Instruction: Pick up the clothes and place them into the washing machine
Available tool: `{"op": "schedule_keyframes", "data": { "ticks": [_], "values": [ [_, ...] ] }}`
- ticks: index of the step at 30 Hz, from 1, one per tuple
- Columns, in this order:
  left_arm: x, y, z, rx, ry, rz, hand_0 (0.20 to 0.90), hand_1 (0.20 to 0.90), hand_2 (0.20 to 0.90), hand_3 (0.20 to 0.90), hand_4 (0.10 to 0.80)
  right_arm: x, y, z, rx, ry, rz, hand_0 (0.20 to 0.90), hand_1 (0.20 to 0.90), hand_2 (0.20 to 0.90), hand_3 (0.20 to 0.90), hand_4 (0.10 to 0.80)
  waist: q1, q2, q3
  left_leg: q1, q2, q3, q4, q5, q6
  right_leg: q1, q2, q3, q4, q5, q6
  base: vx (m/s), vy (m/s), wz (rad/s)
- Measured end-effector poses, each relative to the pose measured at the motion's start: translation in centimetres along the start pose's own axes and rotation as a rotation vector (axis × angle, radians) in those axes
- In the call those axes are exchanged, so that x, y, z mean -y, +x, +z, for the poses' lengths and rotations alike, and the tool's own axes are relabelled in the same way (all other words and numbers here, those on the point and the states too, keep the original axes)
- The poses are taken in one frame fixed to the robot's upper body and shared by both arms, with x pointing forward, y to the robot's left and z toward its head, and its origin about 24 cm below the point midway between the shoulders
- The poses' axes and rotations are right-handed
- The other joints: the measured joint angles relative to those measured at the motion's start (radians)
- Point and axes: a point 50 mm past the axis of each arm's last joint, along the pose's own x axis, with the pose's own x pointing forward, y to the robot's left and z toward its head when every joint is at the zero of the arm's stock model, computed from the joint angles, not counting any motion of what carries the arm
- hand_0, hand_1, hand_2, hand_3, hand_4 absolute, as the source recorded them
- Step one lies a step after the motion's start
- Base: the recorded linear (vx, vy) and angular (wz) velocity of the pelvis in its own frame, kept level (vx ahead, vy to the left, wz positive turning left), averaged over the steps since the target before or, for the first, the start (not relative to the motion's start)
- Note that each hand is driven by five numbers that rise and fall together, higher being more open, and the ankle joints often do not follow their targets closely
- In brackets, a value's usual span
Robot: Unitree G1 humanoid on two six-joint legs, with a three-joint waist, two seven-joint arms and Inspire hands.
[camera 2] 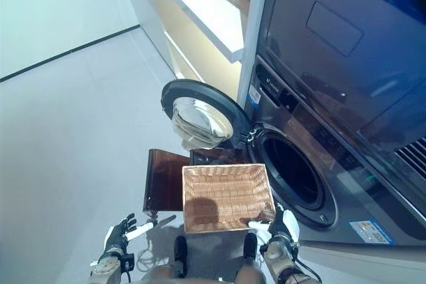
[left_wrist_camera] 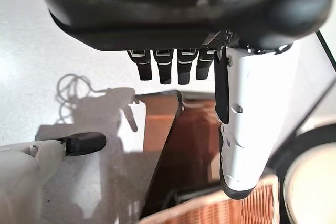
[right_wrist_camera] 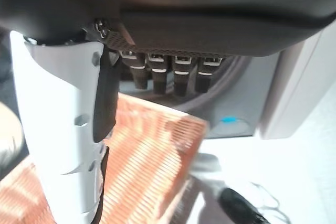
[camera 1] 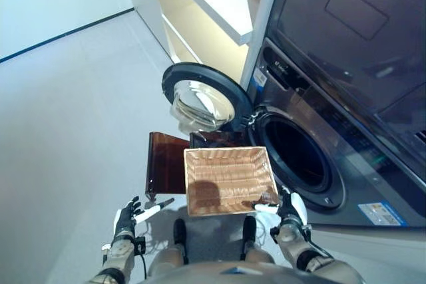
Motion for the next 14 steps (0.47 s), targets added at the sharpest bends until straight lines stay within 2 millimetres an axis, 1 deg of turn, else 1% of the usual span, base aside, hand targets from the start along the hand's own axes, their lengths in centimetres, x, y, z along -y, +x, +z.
{"op": "schedule_keyframes", "data": {
  "ticks": [1, 3, 4, 5, 6, 7, 8, 11, 13, 14],
  "values": [
    [0.0, -0.2, -0.7, -0.023, 0.03, -0.007, 0.9, 0.9, 0.9, 0.9, 0.8, -0.6, -0.5, -1.0, -0.026, -0.034, 0.037, 0.9, 0.9, 0.9, 0.9, 0.8, 0.002, -0.003, -0.02, 0.025, 0.002, 0.002, -0.004, -0.009, -0.002, 0.024, 0.0, 0.0, 0.0, -0.019, 0.005, 0.069, 0.032, -0.09],
    [-0.2, -0.4, -1.4, -0.048, 0.051, -0.009, 0.9, 0.9, 0.9, 0.9, 0.8, -1.2, -1.0, -2.0, -0.066, -0.054, 0.074, 0.9, 0.9, 0.9, 0.9, 0.8, -0.001, -0.014, -0.047, 0.035, 0.005, 0.005, -0.004, -0.014, -0.002, 0.03, 0.001, 0.001, 0.0, -0.022, 0.006, 0.082, 0.026, -0.06],
    [-0.2, -0.5, -1.7, -0.068, 0.069, -0.016, 0.9, 0.9, 0.9, 0.9, 0.8, -1.7, -1.5, -2.9, -0.114, -0.045, 0.108, 0.9, 0.9, 0.9, 0.9, 0.8, -0.004, -0.022, -0.062, 0.042, 0.01, 0.004, -0.004, -0.015, -0.002, 0.041, 0.003, 0.001, 0.0, -0.024, 0.005, 0.083, 0.007, 0.0],
    [-0.2, -0.6, -1.9, -0.078, 0.077, -0.02, 0.9, 0.9, 0.9, 0.9, 0.8, -2.0, -1.7, -3.2, -0.139, -0.047, 0.125, 0.9, 0.9, 0.9, 0.9, 0.8, -0.005, -0.027, -0.065, 0.051, 0.009, 0.005, -0.004, -0.016, -0.003, 0.048, 0.004, 0.002, 0.0, -0.025, 0.005, 0.086, 0.0, -0.02],
    [-0.1, -0.7, -2.3, -0.093, 0.088, -0.033, 0.9, 0.9, 0.9, 0.9, 0.8, -2.4, -2.2, -4.2, -0.182, -0.046, 0.155, 0.9, 0.9, 0.9, 0.9, 0.8, -0.005, -0.035, -0.072, 0.068, 0.013, 0.005, -0.004, -0.02, -0.005, 0.063, 0.007, 0.002, 0.0, -0.027, 0.003, 0.082, 0.008, -0.03],
    [-0.2, -0.7, -2.5, -0.107, 0.096, -0.04, 0.9, 0.9, 0.9, 0.9, 0.8, -2.6, -2.4, -4.6, -0.195, -0.053, 0.173, 0.9, 0.9, 0.9, 0.9, 0.8, -0.003, -0.037, -0.078, 0.072, 0.012, 0.003, -0.004, -0.022, -0.005, 0.07, 0.009, 0.001, 0.0, -0.029, 0.0, 0.092, 0.014, -0.06],
    [-0.1, -0.9, -3.0, -0.138, 0.12, -0.054, 0.9, 0.9, 0.9, 0.9, 0.8, -2.8, -2.8, -5.4, -0.238, -0.067, 0.209, 0.9, 0.9, 0.9, 0.9, 0.8, -0.004, -0.045, -0.085, 0.096, 0.015, 0.002, -0.004, -0.026, -0.008, 0.092, 0.013, 0.001, 0.0, -0.031, 0.0, 0.077, 0.016, 0.0],
    [-0.1, -1.2, -3.9, -0.172, 0.155, -0.086, 0.9, 0.9, 0.9, 0.9, 0.8, -3.2, -3.4, -6.3, -0.26, -0.091, 0.258, 0.9, 0.9, 0.9, 0.9, 0.8, -0.007, -0.059, -0.11, 0.124, 0.023, 0.005, -0.004, -0.032, -0.013, 0.118, 0.021, 0.001, 0.0, -0.039, -0.005, 0.048, 0.01, -0.04],
    [0.1, -1.4, -4.1, -0.177, 0.183, -0.108, 0.9, 0.9, 0.9, 0.9, 0.8, -3.4, -3.6, -6.6, -0.245, -0.122, 0.293, 0.9, 0.9, 0.9, 0.9, 0.8, -0.009, -0.067, -0.123, 0.139, 0.028, 0.006, -0.004, -0.037, -0.016, 0.133, 0.026, 0.002, 0.0, -0.042, -0.004, 0.011, 0.004, -0.02],
    [0.2, -1.4, -4.2, -0.177, 0.192, -0.119, 0.9, 0.9, 0.9, 0.9, 0.8, -3.6, -3.8, -6.6, -0.239, -0.128, 0.312, 0.9, 0.9, 0.9, 0.9, 0.8, -0.008, -0.068, -0.135, 0.14, 0.031, 0.006, -0.004, -0.037, -0.017, 0.133, 0.028, 0.002, 0.0, -0.045, -0.008, 0.0, 0.0, 0.0]
  ]
}}
